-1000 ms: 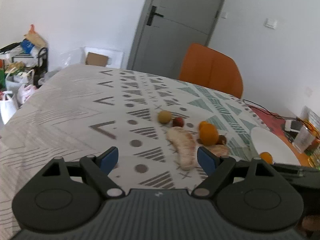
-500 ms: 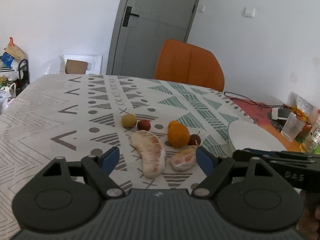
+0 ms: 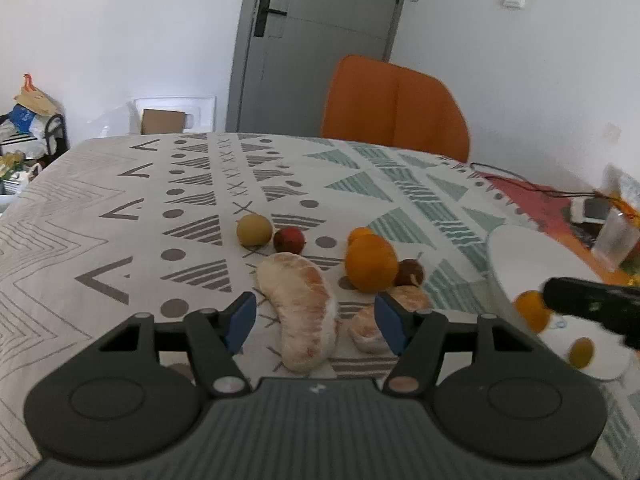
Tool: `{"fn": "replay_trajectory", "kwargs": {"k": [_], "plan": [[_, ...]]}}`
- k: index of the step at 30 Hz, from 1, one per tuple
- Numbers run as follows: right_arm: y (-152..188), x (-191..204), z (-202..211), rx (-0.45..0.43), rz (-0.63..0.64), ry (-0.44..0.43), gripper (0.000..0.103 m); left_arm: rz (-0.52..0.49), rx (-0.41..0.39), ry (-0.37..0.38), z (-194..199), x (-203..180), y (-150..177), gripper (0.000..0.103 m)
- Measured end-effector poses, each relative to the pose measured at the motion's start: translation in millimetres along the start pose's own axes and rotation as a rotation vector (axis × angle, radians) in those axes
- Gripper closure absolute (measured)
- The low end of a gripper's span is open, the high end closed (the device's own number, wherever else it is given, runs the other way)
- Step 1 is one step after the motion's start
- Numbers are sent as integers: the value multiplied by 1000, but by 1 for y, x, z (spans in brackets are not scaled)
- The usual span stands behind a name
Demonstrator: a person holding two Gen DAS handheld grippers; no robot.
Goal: Organize fruits
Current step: 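Grasp a small mandarin with the right tool while the left tool grasps a peeled pomelo segment, then carry the mandarin and pomelo segment onto the white plate and open both tools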
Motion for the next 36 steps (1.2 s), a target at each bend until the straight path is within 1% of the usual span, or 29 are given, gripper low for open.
{"fn": "replay_trajectory", "kwargs": {"k": [3, 4, 5, 6, 7, 9, 11, 14, 20, 30, 36], "plan": [[-2, -9, 3, -8, -4, 16, 77, 10, 36, -29, -15, 3, 2, 47], [-2, -12, 5, -11, -6, 21, 77, -1, 30, -38, -18, 3, 2, 47], [-3, -15, 6, -14, -9, 27, 77, -30, 27, -58, -20, 1, 2, 51], [-3, -18, 7, -16, -13, 33, 77, -52, 25, -73, -21, 0, 3, 56], [-3, -22, 8, -17, -18, 38, 77, -61, 25, -78, -21, -1, 3, 61], [-2, -26, 9, -19, -24, 43, 77, -53, 31, -77, -18, -1, 3, 64], [-3, -30, 11, -22, -28, 47, 77, -48, 29, -68, -14, -1, 3, 65], [-5, -36, 13, -33, -30, 53, 77, -67, 1, -66, -6, -5, 1, 65], [-8, -55, 18, -49, -50, 86, 77, -62, -40, -22, 10, -17, -12, 65], [-11, -87, 32, -75, -71, 134, 76, -104, -85, 77, 18, -64, -31, 65], [-5, -108, 34, -65, -98, 162, 76, -141, -96, 136, 16, -94, -37, 65]]}}
Point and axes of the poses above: each gripper's, at about its wrist camera, not at the fingertips, and z roughly against the way its jaws point, x to its left, y to its underside, the point moved 9 cm from there along -z, roughly the way its jaws point, and after that the axes turned 3 degrees about -x, right-handed, at the moved point
